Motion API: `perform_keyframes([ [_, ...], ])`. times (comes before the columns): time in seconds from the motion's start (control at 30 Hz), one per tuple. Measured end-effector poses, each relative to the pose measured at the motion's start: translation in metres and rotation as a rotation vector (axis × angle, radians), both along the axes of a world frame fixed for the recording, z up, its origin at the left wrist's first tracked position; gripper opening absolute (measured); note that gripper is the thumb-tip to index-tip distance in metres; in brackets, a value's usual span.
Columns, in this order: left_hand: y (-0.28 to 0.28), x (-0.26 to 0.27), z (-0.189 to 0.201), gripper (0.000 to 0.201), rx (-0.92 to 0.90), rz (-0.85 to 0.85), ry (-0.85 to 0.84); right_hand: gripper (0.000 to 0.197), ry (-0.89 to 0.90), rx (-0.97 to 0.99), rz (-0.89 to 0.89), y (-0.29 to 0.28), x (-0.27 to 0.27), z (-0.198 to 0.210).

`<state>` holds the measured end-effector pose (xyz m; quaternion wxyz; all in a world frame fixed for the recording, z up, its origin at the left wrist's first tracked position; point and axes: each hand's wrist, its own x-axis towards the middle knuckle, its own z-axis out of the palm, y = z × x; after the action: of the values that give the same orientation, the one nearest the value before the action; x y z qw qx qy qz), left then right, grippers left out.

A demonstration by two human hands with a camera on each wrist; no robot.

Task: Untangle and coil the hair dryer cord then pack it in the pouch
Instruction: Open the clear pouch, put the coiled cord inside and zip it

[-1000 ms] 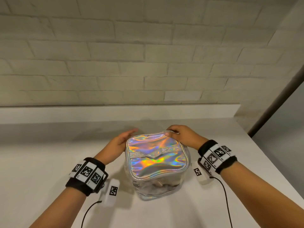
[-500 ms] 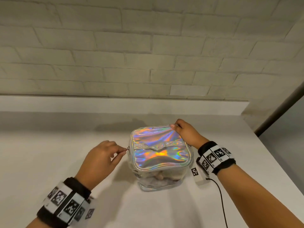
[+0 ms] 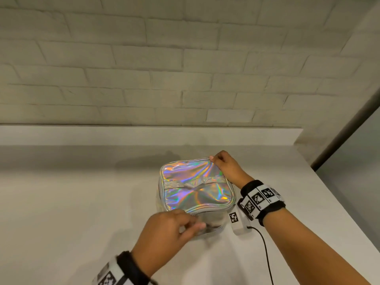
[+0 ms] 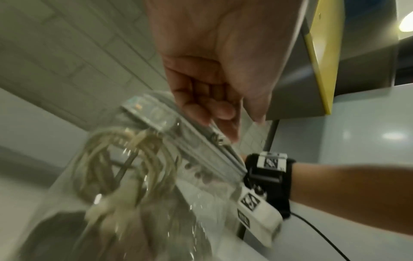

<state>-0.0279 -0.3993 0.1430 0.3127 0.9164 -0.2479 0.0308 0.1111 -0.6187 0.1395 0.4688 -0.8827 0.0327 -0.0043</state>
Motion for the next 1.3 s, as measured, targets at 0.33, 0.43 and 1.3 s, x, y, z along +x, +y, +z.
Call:
perform_keyframes([
  [0.33, 0.017, 0.114, 0.013, 0.086, 0.266, -0.151, -0.045, 0.014, 0.034, -0.004, 0.125, -0.025, 0.010, 0.026],
  [0.43, 0.012, 0.122, 0.004, 0.086, 0.249, -0.096, -0.046, 0.011, -0.074, -0.170, 0.135, -0.027, 0.006, 0.025],
  [1.3, -0.011, 0.124, 0.006, 0.066, 0.442, -0.116, -0.306, 0.026, -0.059, 0.408, -0.208, -0.032, -0.067, 0.005],
])
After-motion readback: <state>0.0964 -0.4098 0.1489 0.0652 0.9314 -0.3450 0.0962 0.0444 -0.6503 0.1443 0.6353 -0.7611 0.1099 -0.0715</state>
